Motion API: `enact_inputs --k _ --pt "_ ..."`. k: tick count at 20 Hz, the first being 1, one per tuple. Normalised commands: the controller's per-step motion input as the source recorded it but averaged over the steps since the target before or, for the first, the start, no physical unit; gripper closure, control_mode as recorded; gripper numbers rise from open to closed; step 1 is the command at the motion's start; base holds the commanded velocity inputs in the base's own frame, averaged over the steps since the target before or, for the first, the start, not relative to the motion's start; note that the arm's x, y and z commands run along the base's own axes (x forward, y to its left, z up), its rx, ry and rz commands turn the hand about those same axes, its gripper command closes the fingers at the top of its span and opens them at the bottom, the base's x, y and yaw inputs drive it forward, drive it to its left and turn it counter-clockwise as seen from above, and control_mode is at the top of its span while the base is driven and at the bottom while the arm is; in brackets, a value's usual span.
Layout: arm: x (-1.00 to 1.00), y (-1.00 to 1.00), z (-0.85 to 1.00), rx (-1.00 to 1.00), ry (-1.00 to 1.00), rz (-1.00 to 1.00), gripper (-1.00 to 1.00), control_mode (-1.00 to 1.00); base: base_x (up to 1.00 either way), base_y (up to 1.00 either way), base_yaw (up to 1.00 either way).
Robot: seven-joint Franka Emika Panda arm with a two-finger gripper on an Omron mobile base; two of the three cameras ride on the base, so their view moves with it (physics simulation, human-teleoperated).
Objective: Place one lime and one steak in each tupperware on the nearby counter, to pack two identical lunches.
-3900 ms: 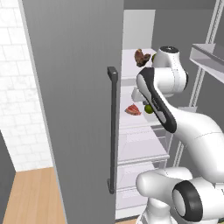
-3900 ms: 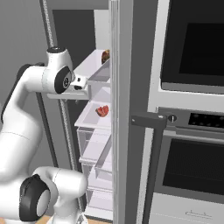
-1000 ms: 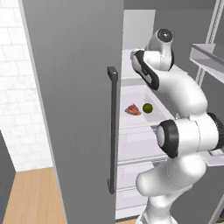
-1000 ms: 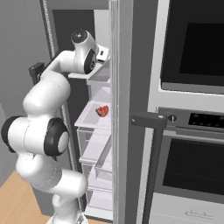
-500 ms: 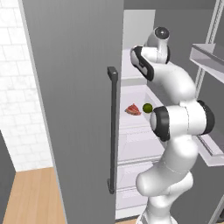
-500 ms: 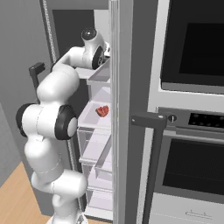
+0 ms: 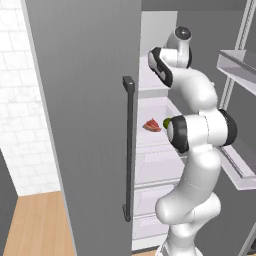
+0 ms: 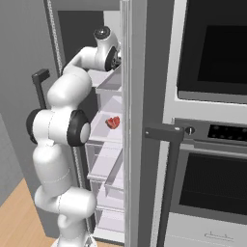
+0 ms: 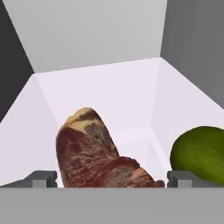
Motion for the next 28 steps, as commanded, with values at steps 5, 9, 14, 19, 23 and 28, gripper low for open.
enact_inputs --k 5,9,14,19,23,28 --pt "-0.12 0.00 -0.38 -0.04 0.00 0.00 -1.00 -1.00 0.00 0.00 0.00" --pt "-0.13 0.00 -0.45 -0.06 0.00 0.00 -1.00 -1.00 0.00 0.00 0.00" --pt "0.01 0.00 -0.32 -0.03 0.00 0.00 -1.00 -1.00 0.00 0.00 0.00" --pt "0.10 0.08 -0.25 -0.03 -0.01 0.00 1.00 -1.00 0.00 0.00 0.00" --pt "0.01 0.03 -0.12 -0.01 0.00 0.00 1.00 -1.00 0.00 0.00 0.00" --pt "0.00 0.00 -0.01 0.00 0.00 0.00 1.00 -1.00 0.00 0.00 0.00"
